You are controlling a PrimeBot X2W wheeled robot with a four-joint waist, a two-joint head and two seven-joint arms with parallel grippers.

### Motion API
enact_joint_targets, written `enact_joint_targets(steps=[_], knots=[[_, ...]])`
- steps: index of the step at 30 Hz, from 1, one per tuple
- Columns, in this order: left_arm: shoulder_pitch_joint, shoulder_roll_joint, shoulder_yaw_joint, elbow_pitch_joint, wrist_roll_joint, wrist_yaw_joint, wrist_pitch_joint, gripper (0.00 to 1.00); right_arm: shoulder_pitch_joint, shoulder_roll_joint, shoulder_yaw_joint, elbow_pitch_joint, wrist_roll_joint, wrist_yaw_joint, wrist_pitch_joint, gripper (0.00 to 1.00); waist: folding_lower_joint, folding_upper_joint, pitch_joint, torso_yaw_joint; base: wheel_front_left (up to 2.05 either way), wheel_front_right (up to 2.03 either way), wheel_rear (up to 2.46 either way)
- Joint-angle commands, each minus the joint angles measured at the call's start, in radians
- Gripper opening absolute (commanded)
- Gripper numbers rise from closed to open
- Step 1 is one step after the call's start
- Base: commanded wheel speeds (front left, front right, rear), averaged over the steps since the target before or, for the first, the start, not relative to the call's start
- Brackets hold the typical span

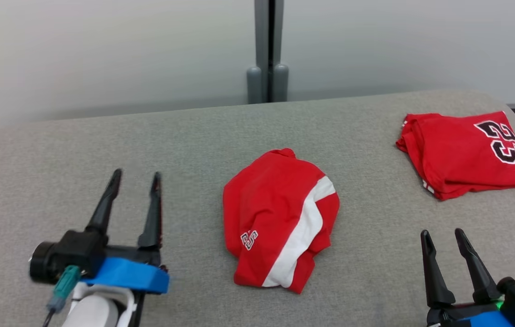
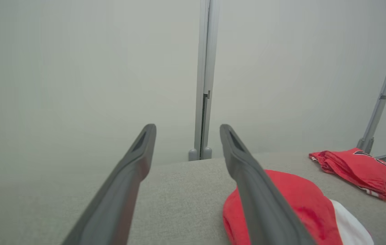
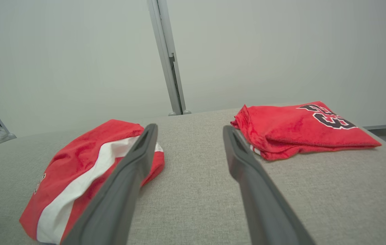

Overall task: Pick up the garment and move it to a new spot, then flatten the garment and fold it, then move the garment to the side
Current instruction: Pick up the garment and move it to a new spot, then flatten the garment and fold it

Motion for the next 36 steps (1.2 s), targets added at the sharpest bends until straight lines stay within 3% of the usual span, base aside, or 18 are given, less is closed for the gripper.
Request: enact_joint_targets(steps=[1, 8, 15, 36], knots=[[0.033, 0.000, 0.036, -0.018, 0.011, 0.006, -0.004, 1.00, 0.019, -0.001, -0.007, -0.001, -0.004, 0.000, 0.003, 1.00, 0.0001, 0.0001, -0.005, 0.014, 0.00, 0.00, 0.00], [0.157, -0.016, 0.164, -0.064, 0.059, -0.002, -0.004, 1.00, 0.043, -0.001, -0.020, 0.002, -0.006, 0.000, 0.006, 1.00, 0.0001, 0.0001, -0.030, 0.061, 0.00, 0.00, 0.00], [0.247, -0.031, 0.215, -0.061, 0.099, -0.034, -0.004, 1.00, 0.061, -0.001, -0.024, 0.011, -0.010, 0.000, 0.017, 1.00, 0.0001, 0.0001, -0.053, 0.078, 0.00, 0.00, 0.00], [0.260, -0.085, 0.265, -0.024, 0.164, -0.104, -0.004, 1.00, 0.088, -0.001, -0.024, 0.006, -0.015, 0.000, 0.038, 1.00, 0.0001, 0.0001, -0.066, 0.083, 0.00, 0.00, 0.00]])
